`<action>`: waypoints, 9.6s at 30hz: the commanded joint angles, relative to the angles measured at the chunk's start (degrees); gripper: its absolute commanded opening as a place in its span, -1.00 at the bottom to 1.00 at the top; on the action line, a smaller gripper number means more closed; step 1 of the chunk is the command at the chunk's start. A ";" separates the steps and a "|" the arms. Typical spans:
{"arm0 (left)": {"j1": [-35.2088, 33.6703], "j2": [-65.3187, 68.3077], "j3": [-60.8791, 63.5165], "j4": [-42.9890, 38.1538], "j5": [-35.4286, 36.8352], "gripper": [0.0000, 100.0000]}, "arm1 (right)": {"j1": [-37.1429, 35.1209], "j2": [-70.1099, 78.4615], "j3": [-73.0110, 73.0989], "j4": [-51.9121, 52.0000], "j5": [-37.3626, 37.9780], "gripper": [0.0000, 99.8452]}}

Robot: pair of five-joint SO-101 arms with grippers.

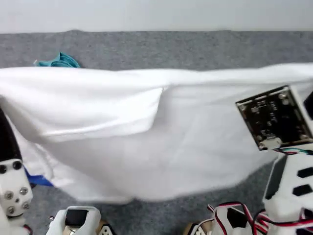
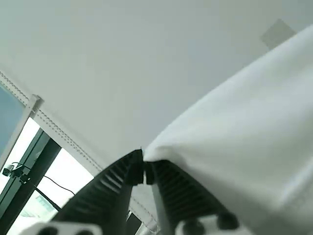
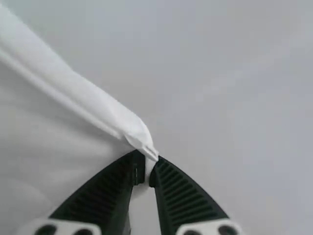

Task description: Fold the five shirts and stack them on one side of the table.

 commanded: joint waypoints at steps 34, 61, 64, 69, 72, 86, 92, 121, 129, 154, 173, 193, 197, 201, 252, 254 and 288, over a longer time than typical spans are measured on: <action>13.71 31.03 61.14 -31.47 10.02 -0.98 | -13.49 21.49 59.87 -38.55 -0.88 -0.98; 25.76 74.64 27.74 -0.70 23.21 -0.61 | -10.59 21.41 63.03 -36.09 -3.25 -0.98; 25.76 76.31 24.13 3.25 22.95 -0.61 | -10.59 21.41 63.03 -36.09 -3.25 -0.98; 25.76 76.22 23.16 6.95 22.77 -0.61 | -10.51 21.41 63.03 -36.09 -3.25 -0.98; 25.67 76.13 23.25 9.32 21.27 -0.62 | -10.51 20.00 63.30 -36.09 -3.25 -0.98; 24.09 82.11 23.16 5.98 21.01 -0.62 | -10.77 18.33 63.38 -36.00 -3.25 -0.98; 25.49 83.16 23.08 4.22 21.19 -0.72 | -10.77 18.42 63.38 -36.00 -3.25 -0.98; 25.05 80.53 16.84 5.98 21.10 -0.99 | -10.77 17.80 62.51 -36.00 -3.25 -0.98; 19.34 69.01 2.51 10.37 24.35 -0.99 | -11.56 12.97 57.67 -36.18 -6.07 -0.98; 6.42 38.42 -28.26 10.46 15.38 -0.99 | -12.79 0.13 31.12 -25.71 -12.13 -0.98; -2.02 21.10 -26.07 10.46 2.64 -0.99 | -8.40 -16.75 28.13 -14.73 -3.78 -0.98; 0.18 36.22 35.12 -21.01 2.90 -0.99 | -18.51 12.00 59.34 -45.49 -9.05 -0.98; 0.18 42.20 35.82 -27.87 2.90 -0.99 | -18.51 17.80 59.34 -55.08 -8.79 -0.98; 0.18 48.00 35.82 -34.02 2.90 -0.99 | -18.51 24.04 59.34 -65.71 -8.62 -0.98; 3.60 33.67 53.05 10.64 -9.14 -0.98 | -18.51 25.54 59.34 -26.86 -0.62 -0.98; 4.04 28.92 59.12 10.64 -9.14 -0.98 | -17.80 25.54 59.43 -24.31 -0.53 -0.98; 8.44 5.89 97.01 10.55 -9.23 -0.84 | -13.58 26.07 63.30 -10.95 5.54 -0.98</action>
